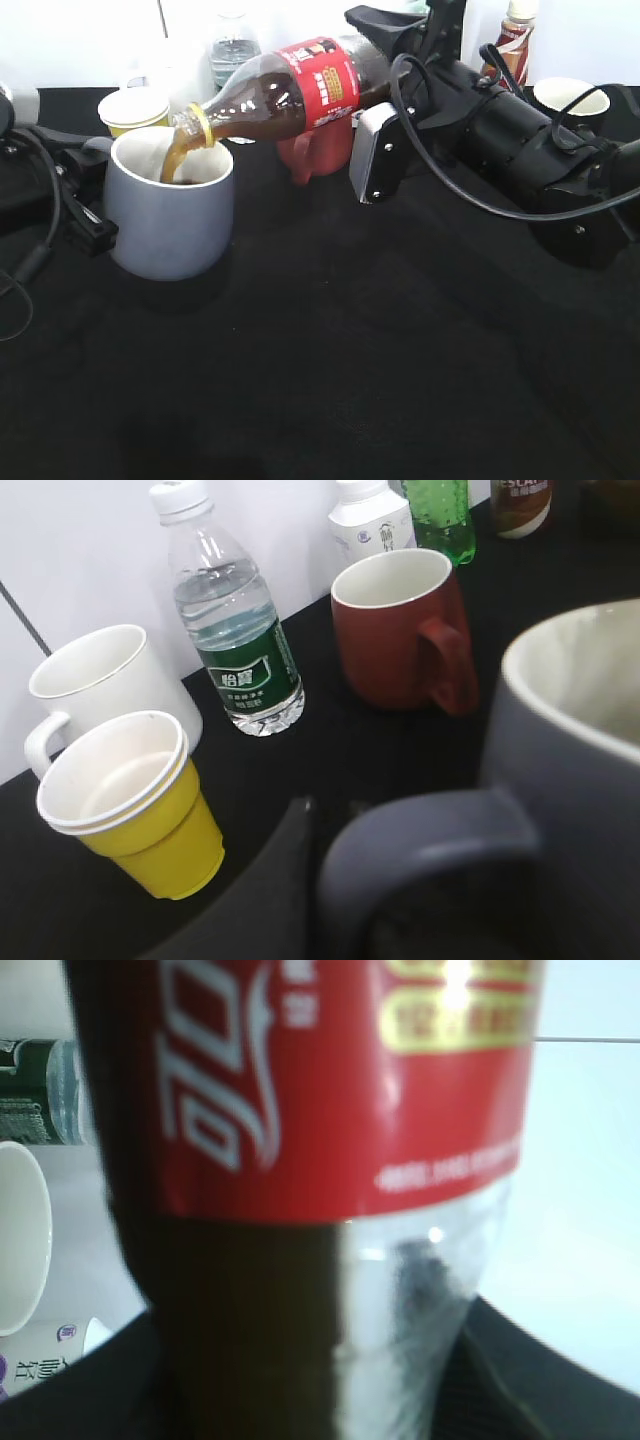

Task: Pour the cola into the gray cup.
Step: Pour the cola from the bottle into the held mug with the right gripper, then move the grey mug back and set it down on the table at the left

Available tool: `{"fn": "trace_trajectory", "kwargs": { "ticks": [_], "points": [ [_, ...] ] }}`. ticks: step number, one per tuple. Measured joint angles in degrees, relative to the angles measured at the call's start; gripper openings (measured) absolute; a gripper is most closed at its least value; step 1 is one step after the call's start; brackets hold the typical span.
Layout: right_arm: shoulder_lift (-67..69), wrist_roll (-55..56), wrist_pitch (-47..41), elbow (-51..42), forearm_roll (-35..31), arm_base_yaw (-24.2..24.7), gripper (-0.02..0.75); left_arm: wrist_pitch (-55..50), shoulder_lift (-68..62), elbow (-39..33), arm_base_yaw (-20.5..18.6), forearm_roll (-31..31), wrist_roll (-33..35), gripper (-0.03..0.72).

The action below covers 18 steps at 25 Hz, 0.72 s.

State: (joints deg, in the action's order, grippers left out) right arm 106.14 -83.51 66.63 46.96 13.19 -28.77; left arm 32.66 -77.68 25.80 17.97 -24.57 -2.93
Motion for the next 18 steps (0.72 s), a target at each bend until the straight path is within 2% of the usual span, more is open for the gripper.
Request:
{"fn": "trace_trajectory", "kwargs": {
  "ticks": [10,18],
  "points": [
    [0.0,0.46,0.44,0.0,0.0,0.0,0.393,0.0,0.0,0.0,0.0,-0.12,0.0,0.052],
    [-0.01,15.23,0.46,0.0,1.27,0.0,0.393,3.49,0.0,-0.11,0.0,-0.17,0.06,0.052]
  ]
}}
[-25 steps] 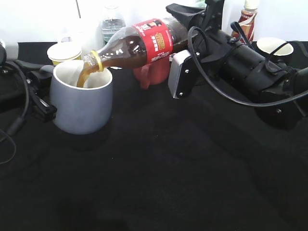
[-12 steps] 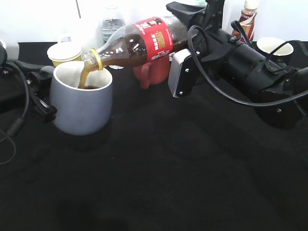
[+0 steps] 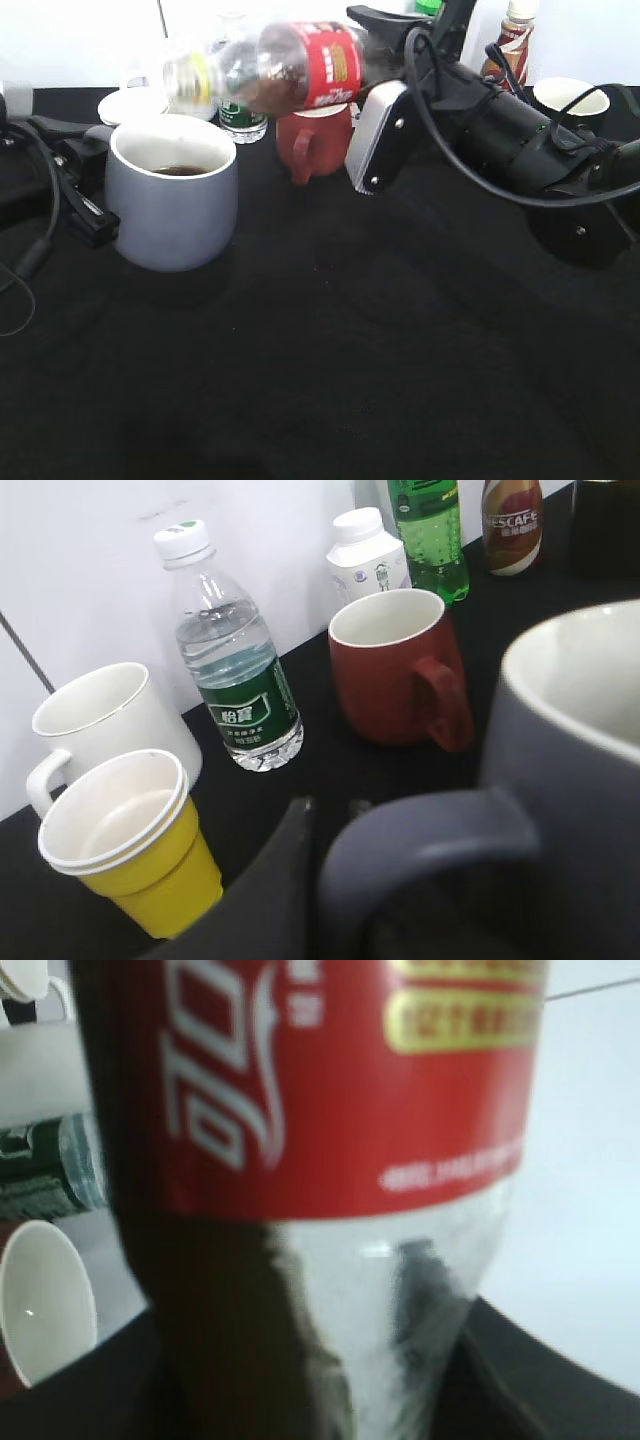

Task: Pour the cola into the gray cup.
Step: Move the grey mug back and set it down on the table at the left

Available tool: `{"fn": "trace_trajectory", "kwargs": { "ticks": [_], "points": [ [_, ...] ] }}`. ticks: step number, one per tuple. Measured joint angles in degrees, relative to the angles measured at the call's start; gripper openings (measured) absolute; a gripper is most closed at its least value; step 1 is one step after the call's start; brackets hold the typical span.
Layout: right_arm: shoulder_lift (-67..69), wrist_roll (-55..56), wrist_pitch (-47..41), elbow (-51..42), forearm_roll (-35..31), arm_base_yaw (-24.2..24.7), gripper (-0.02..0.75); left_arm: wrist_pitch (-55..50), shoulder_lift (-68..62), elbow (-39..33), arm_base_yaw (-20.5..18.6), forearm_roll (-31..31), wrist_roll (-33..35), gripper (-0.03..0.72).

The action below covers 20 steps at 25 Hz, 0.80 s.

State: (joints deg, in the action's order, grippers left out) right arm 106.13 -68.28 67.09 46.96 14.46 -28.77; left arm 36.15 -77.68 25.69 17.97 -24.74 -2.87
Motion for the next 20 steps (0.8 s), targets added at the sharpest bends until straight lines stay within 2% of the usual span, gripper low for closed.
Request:
{"fn": "trace_trajectory", "kwargs": {
  "ticks": [3,8,10,12,14,16,20],
  "points": [
    [0.0,11.52,0.0,0.0,0.0,0.0,0.393,0.13,0.0,0.0,0.0,0.0,0.0,0.052],
    [0.0,60.75,0.0,0.0,-0.37,0.0,0.393,1.37,0.0,-0.07,0.0,1.37,0.0,0.052],
    [0.0,74.46,0.0,0.0,-0.42,0.0,0.385,2.9,0.0,-0.07,0.0,3.64,0.0,0.052],
    [0.0,82.27,0.0,0.0,-0.49,0.0,0.385,4.23,0.0,-0.07,0.0,6.71,0.0,0.052],
    [0.0,84.15,0.0,0.0,-0.51,0.0,0.385,8.23,0.0,-0.07,-0.53,11.85,2.87,0.052],
    [0.0,84.38,0.0,0.0,-0.56,0.0,0.385,12.75,0.0,-0.07,-4.36,16.82,5.07,0.052],
    [0.0,84.4,-0.17,0.0,-0.56,0.0,0.385,15.04,-0.05,-0.07,-19.52,18.75,5.6,0.052]
  ]
}}
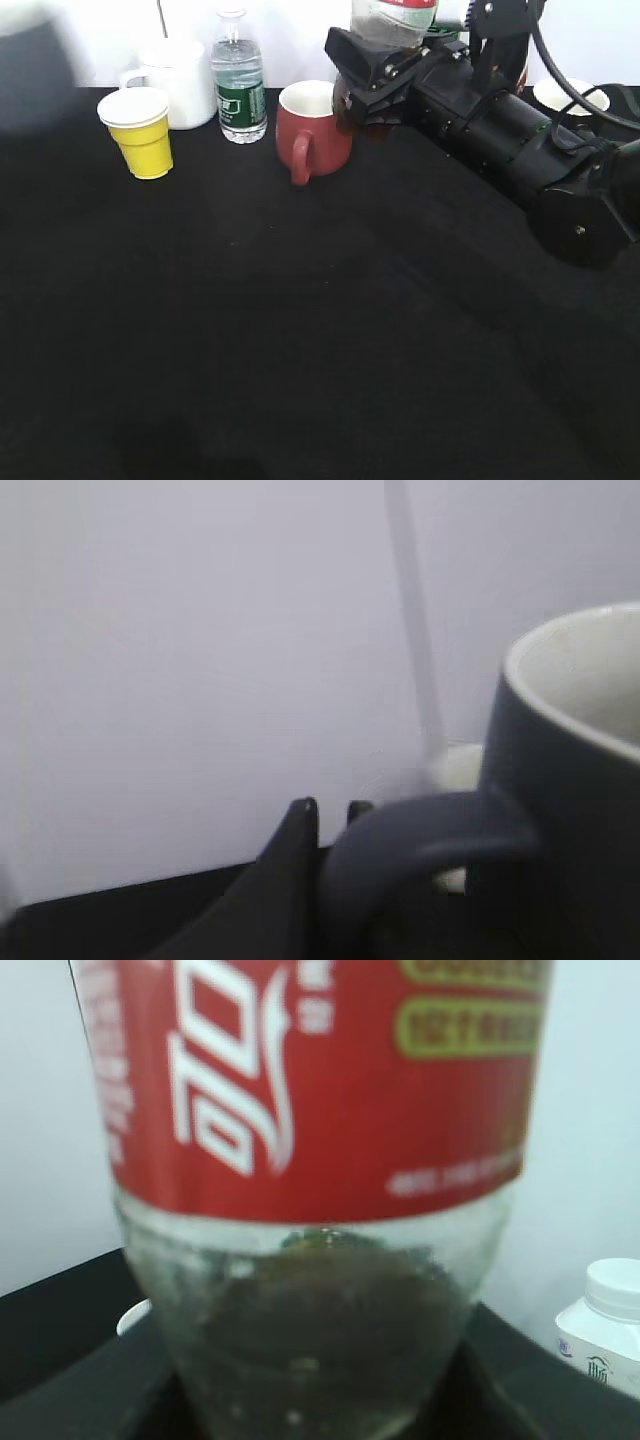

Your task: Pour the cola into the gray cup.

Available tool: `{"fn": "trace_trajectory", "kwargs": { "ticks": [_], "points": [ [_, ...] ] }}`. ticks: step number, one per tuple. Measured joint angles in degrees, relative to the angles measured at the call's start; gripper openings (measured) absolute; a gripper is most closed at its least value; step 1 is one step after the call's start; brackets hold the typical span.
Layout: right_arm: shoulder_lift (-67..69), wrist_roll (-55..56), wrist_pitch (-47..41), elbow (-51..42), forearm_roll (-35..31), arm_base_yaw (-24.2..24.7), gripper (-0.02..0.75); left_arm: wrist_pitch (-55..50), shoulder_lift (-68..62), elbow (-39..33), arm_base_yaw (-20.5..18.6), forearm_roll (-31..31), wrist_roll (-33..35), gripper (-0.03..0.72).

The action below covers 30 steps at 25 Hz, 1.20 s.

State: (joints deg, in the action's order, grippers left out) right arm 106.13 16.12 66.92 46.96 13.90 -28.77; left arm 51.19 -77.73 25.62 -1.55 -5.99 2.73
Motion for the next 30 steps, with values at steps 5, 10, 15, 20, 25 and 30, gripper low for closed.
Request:
{"fn": "trace_trajectory", "kwargs": {
  "ticks": [5,10,15,20,25,30],
  "points": [
    [0.0,0.07,-0.11,0.0,-0.02,0.0,0.385,3.85,-13.49,6.48,-7.87,0.55,0.0,0.052],
    [0.0,0.12,-0.26,0.0,-0.21,0.0,0.385,9.78,-34.54,17.99,-7.98,1.55,-0.53,0.052],
    [0.0,0.12,-0.26,0.0,-0.27,0.0,0.385,7.47,-42.48,27.58,-6.72,-1.29,-1.38,0.052],
    [0.0,0.12,-0.29,0.0,-0.29,0.0,0.385,4.16,-47.76,34.19,-6.26,-5.32,-1.65,0.052],
    [0.0,0.12,-0.29,0.0,-0.34,0.0,0.385,5.09,-49.06,34.93,-6.23,-5.51,-2.73,0.184],
    [0.0,-0.02,-0.35,0.0,-0.57,0.0,0.385,5.47,-45.05,29.47,-6.2,-5.06,-3.08,0.388]
  ]
}}
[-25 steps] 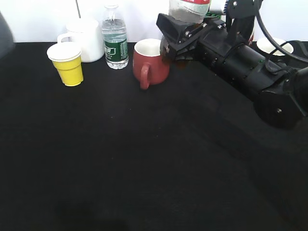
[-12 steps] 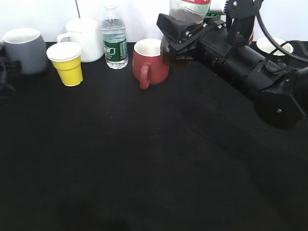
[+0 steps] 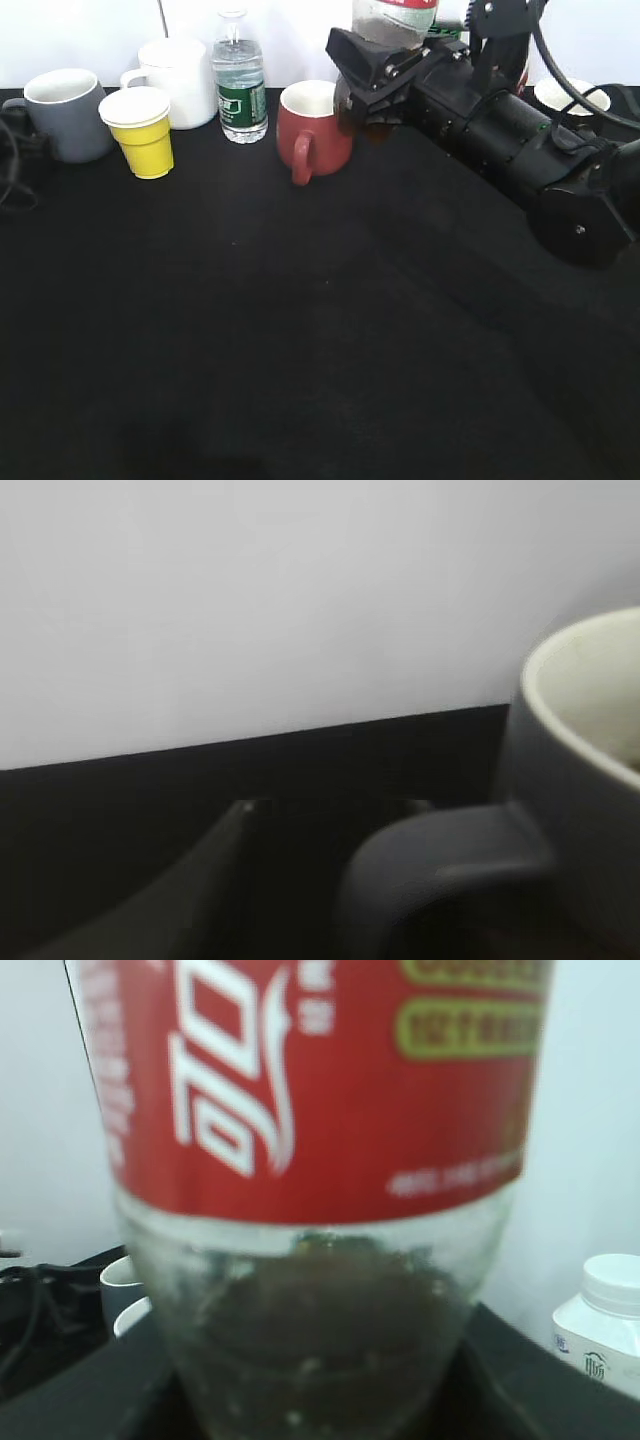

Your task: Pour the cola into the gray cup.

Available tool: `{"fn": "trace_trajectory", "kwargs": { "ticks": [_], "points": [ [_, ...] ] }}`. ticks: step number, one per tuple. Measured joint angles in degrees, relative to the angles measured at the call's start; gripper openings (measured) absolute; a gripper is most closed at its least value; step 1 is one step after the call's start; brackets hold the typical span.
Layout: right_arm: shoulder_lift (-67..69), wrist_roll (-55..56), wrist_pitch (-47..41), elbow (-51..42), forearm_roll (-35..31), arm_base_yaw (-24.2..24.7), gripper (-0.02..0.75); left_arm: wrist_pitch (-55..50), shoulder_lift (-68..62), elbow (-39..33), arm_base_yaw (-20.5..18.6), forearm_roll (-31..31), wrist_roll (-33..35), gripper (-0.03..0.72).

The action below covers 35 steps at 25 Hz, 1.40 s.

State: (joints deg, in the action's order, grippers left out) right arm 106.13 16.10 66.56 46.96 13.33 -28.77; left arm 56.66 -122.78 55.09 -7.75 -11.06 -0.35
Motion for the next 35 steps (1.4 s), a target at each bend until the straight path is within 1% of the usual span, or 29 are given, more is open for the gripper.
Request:
{"fn": "trace_trajectory", "kwargs": {
  "ticks": [2,3,6,7,8,9,10,11,13,15,18,19,21,26,33,35],
  "points": [
    [0.0,-1.51,0.0,0.0,-0.77,0.0,0.385,0.91,3.24,-5.56,0.0,0.27,0.0,0.388],
    [0.0,-2.38,0.0,0.0,-2.21,0.0,0.385,2.32,5.44,-8.87,0.0,0.27,0.0,0.389],
    [0.0,-8.3,0.0,0.0,-10.05,0.04,0.385,3.05,15.28,-21.83,0.04,0.65,0.0,0.389],
    [0.0,-9.54,0.0,0.0,-11.84,0.88,0.385,3.05,19.51,-26.35,0.61,1.86,0.0,0.389],
    [0.0,-10.33,-0.04,0.0,-12.57,2.5,0.385,3.05,24.26,-30.74,1.71,4.42,0.0,0.389],
    [0.0,-11.55,-0.04,0.0,-13.33,4.76,0.385,3.05,28.38,-34.07,3.18,5.63,0.0,0.389],
    [0.0,-12.33,-0.04,0.0,-13.88,7.22,0.385,1.77,32.57,-36.46,5.07,6.28,0.0,0.389],
    [0.0,-13.12,-0.04,0.0,-13.99,9.5,0.385,-1.88,36.25,-37.63,7.75,6.52,0.0,0.389],
    [1.98,-13.79,0.48,0.33,-14.31,12.11,0.385,-9.0,42.44,-37.71,12.45,6.91,0.0,0.389],
    [7.47,-13.87,0.9,1.86,-14.21,12.31,0.385,-11.19,45.29,-37.71,15.18,7.22,0.0,0.389],
    [15.77,-13.89,0.88,7.52,-13.93,12.31,0.385,-12.01,45.66,-37.71,18.62,7.39,0.0,0.389],
    [18.31,-13.89,0.88,9.62,-13.33,12.31,0.385,-12.07,45.66,-37.71,18.78,7.39,0.0,0.389],
    [22.37,-13.94,0.88,12.83,-10.07,12.36,0.385,-12.07,45.66,-37.71,18.84,7.39,0.0,0.389],
    [27.24,-13.87,1.73,18.4,-7.21,12.36,0.385,-12.07,45.66,-37.71,18.84,7.45,0.0,0.389],
    [27.6,-13.11,1.95,18.74,-5.76,12.36,0.386,-12.07,45.66,-37.71,18.84,7.56,0.0,0.389],
    [27.6,-12.93,1.96,18.74,-5.7,12.36,0.44,-12.07,45.66,-37.71,18.84,7.56,0.0,0.389]
  ]
}}
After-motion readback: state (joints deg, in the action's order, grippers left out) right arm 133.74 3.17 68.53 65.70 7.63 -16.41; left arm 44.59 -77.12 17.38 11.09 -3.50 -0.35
